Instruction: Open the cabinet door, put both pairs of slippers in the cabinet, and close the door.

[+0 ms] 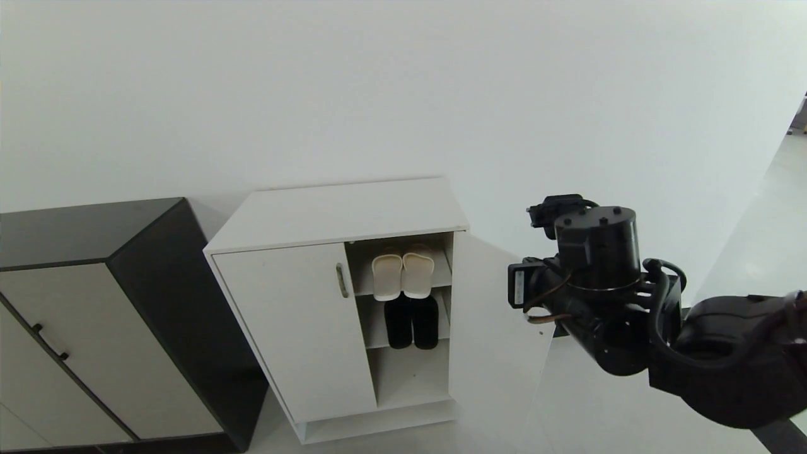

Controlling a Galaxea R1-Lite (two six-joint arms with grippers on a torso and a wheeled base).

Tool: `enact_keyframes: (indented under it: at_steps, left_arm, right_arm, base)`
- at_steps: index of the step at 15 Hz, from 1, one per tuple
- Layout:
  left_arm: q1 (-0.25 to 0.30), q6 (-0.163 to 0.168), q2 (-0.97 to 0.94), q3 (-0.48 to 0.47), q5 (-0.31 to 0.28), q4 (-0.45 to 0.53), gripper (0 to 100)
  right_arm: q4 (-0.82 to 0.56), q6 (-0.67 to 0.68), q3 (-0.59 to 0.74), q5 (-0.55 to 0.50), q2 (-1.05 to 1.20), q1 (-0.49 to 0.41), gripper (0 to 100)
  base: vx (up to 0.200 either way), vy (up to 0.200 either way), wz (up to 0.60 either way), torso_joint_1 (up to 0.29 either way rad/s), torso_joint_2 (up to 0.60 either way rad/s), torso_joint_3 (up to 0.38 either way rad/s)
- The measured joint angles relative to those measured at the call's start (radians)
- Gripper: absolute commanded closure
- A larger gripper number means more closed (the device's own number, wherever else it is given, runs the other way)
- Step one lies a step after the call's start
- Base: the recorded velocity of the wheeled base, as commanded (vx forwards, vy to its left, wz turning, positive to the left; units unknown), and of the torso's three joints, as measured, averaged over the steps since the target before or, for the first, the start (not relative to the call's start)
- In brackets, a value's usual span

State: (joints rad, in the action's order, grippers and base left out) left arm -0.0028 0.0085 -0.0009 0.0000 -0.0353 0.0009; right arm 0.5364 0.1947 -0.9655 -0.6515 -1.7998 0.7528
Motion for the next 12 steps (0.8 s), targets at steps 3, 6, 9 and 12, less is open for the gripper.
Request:
enact_keyframes:
  at_steps: [3, 6, 9, 12]
  left_arm:
    - [0.0, 0.001, 0.0, 0.0, -0.001, 0.0, 100]
    - [0.0, 0.001, 0.0, 0.0, -0.002, 0.0, 100]
    - [0.0, -0.001, 0.0, 0.0, 0.0, 0.0, 100]
    - [0.0, -0.002, 0.0, 0.0, 0.001, 0.0, 100]
  right_arm:
    - [0.011, -0.006, -0.078, 0.092, -0.061, -0.138, 100]
    - [-0.016, -0.007, -0.199, 0.137, -0.131, -0.228, 100]
    - [-0.06, -0.007, -0.338, 0.156, -0.216, -0.268, 100]
    - [-0.136, 0.0, -0.484, 0.161, -0.314, -0.307, 100]
  base:
    - [0.0, 0.0, 0.0, 0.0, 0.0, 0.0]
    - [0.0, 0.0, 0.0, 0.0, 0.0, 0.0]
    - [0.0, 0.0, 0.0, 0.0, 0.0, 0.0]
    - [0.0, 0.0, 0.0, 0.0, 0.0, 0.0]
